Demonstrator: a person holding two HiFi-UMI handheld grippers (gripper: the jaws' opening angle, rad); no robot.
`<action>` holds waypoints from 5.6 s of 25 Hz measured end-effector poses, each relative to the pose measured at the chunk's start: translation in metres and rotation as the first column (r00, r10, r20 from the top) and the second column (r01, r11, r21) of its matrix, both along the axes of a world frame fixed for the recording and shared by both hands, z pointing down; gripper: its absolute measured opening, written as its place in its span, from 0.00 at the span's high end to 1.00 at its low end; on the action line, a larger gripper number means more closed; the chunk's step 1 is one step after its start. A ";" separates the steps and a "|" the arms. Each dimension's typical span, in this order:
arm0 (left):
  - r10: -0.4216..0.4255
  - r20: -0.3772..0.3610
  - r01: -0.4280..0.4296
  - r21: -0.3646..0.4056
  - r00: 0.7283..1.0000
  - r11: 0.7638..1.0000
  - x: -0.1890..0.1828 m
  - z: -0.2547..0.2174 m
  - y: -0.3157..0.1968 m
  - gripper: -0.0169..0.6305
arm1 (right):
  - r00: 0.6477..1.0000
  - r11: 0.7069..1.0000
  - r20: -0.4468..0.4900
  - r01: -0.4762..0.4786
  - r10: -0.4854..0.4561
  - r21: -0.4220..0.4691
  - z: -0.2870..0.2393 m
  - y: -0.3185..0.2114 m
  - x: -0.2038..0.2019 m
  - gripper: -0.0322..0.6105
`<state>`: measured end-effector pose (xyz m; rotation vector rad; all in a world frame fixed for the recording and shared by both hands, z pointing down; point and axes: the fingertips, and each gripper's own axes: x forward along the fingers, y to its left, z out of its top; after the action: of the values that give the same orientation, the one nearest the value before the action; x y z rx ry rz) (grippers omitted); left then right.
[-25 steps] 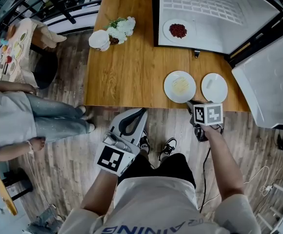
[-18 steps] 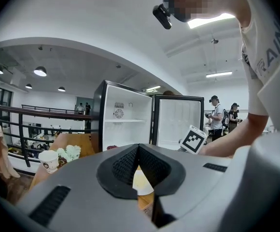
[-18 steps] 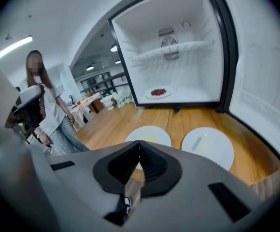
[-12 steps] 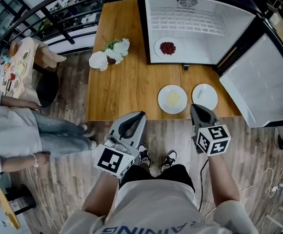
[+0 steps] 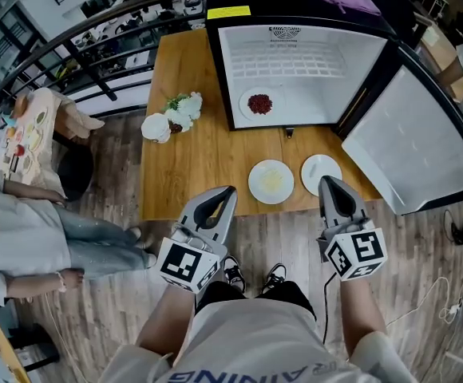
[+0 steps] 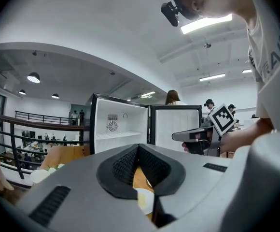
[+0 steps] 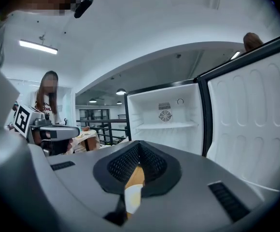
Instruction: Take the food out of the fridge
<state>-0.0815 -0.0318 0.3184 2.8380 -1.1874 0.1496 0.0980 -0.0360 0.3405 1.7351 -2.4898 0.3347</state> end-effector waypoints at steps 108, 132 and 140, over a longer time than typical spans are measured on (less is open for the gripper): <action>-0.234 0.010 0.234 -0.123 0.972 0.965 -0.084 0.074 -0.033 0.96 | 0.361 0.854 0.819 0.101 0.446 -0.510 0.169 -0.189 -0.027 0.91; -0.479 0.027 0.479 -0.086 0.878 0.874 -0.173 0.075 0.041 0.96 | 0.481 0.693 0.836 0.508 0.264 -0.512 0.184 -0.070 -0.204 0.91; -0.477 0.032 0.477 -0.113 0.878 0.872 -0.175 0.088 0.044 0.96 | 0.530 0.673 0.802 0.489 0.276 -0.555 0.216 -0.063 -0.216 0.91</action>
<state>-0.2568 0.0122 0.4069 2.3539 -1.7697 0.1878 -0.1180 -0.0989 0.5563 1.0792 -2.2205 2.3196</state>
